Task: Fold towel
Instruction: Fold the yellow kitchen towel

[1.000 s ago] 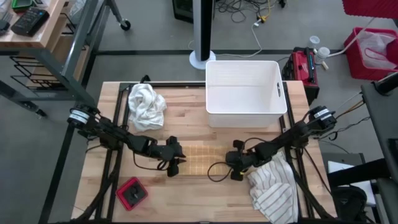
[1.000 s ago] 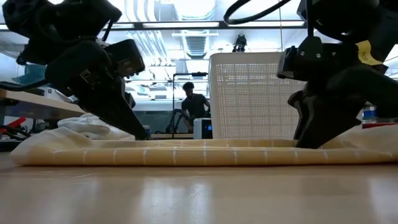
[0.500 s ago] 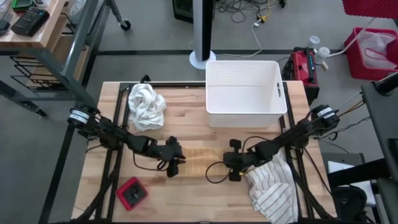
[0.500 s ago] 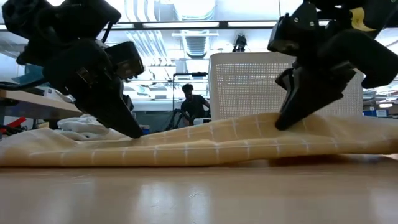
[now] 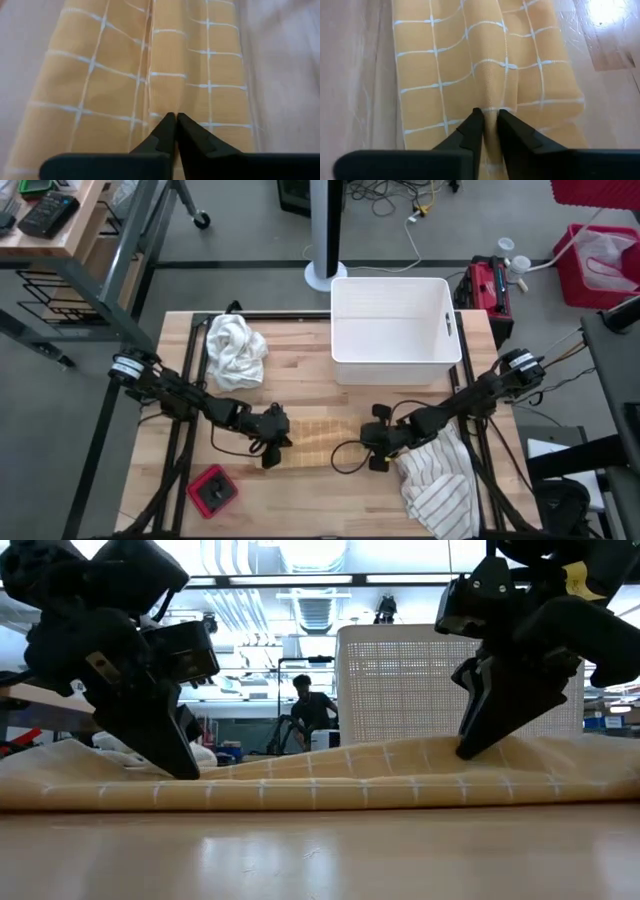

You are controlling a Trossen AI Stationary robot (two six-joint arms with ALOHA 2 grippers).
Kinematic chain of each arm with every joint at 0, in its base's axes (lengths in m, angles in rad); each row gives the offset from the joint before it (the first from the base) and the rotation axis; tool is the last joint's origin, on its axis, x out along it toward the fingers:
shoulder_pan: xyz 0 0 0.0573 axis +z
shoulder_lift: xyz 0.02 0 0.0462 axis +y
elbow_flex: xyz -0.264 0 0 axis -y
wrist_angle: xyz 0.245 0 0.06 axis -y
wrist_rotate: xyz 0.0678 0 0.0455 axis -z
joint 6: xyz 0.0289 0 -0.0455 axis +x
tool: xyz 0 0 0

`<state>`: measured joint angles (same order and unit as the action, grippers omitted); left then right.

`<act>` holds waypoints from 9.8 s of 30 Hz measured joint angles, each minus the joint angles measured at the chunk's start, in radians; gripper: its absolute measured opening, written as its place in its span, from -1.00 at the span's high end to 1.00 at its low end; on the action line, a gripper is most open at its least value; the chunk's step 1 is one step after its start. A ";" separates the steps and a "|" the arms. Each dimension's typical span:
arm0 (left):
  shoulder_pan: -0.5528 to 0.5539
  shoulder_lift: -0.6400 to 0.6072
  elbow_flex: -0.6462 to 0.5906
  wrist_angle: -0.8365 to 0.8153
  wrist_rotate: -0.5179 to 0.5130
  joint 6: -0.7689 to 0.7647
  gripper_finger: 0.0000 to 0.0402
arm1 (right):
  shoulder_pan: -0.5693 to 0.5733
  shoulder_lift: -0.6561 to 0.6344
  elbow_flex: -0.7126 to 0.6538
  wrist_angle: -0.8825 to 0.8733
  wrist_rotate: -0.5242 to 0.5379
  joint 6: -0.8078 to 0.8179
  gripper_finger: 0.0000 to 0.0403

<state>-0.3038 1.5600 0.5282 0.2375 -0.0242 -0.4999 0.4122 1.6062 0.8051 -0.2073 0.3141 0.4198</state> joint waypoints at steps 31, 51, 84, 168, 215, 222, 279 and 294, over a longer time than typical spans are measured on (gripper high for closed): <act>-0.021 -0.001 0.118 -0.153 -0.021 0.099 1.00 | 0.041 -0.009 0.029 -0.136 0.053 0.026 1.00; -0.033 -0.106 0.247 -0.352 -0.086 0.163 1.00 | 0.098 -0.009 0.260 -0.475 0.189 0.024 1.00; 0.010 -0.200 0.238 -0.561 -0.423 0.254 1.00 | -0.037 -0.024 0.274 -0.470 0.158 -0.052 0.87; 0.257 0.048 0.230 -0.090 -0.306 0.613 1.00 | -0.148 0.255 0.249 0.020 -0.355 -0.172 1.00; 0.268 0.303 0.559 -0.102 -0.332 0.613 1.00 | -0.002 0.163 0.027 0.215 -0.129 0.052 1.00; 0.290 0.307 0.564 -0.130 -0.332 0.543 1.00 | 0.019 0.210 0.033 0.325 -0.129 0.085 1.00; 0.281 0.372 0.541 -0.003 -0.203 0.220 0.11 | 0.042 0.062 0.120 0.053 0.001 0.000 1.00; 0.211 0.117 0.540 -0.554 -0.064 0.163 0.17 | 0.090 0.021 0.010 0.191 0.022 0.438 1.00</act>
<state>-0.0928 1.6767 1.0679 -0.3164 -0.0886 -0.3371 0.5024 1.6273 0.8150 -0.0164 0.3361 0.8579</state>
